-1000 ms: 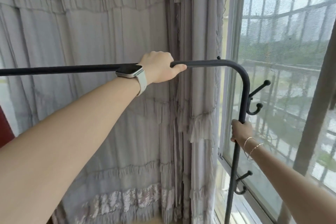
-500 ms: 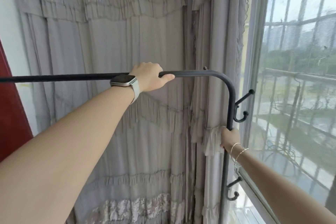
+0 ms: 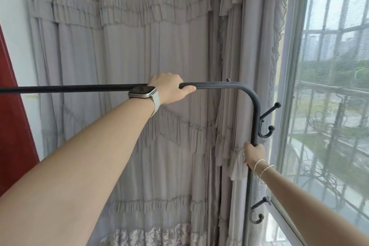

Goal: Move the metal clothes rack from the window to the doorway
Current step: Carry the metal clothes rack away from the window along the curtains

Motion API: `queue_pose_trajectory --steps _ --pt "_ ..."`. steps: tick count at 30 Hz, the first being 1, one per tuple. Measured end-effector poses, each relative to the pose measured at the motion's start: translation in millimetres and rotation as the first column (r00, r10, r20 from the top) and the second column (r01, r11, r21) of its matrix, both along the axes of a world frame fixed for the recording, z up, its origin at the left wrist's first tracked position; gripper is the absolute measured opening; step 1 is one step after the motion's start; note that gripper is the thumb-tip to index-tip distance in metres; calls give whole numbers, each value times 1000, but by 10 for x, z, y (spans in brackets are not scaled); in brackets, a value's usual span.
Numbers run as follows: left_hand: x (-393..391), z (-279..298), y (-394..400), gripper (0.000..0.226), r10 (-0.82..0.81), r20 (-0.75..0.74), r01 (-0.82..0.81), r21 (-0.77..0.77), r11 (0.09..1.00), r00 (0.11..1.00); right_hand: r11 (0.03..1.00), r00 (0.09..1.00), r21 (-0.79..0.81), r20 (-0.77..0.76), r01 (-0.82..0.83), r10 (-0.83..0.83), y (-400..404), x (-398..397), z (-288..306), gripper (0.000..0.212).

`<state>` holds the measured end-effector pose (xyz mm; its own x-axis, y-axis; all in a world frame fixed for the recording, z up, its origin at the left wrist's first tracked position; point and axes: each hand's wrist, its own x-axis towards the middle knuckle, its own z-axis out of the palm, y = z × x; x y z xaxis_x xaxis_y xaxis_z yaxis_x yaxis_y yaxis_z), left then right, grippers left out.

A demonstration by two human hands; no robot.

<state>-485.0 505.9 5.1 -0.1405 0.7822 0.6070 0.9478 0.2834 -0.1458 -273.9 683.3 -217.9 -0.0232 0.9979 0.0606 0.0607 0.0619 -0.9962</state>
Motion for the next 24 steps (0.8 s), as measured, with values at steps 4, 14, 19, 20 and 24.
queue_pose_trajectory --steps 4,14,19,20,24 --pt "-30 10 82 59 2 -5 -2 2 1000 1000 1000 1000 -6 12 10 -9 82 -49 34 21" --pt "-172 13 157 59 23 -3 -23 8 1000 1000 1000 999 14 27 21 -22 228 -264 52 24" --pt "-274 5 188 59 29 37 -28 -26 999 999 999 998 15 53 28 -29 275 -368 33 19" --pt "-289 8 207 58 35 41 -34 -31 999 999 1000 998 15 53 24 -25 291 -379 29 19" --pt "-327 -4 311 57 28 61 -26 -40 999 998 1000 998 9 56 17 -18 382 -408 22 19"
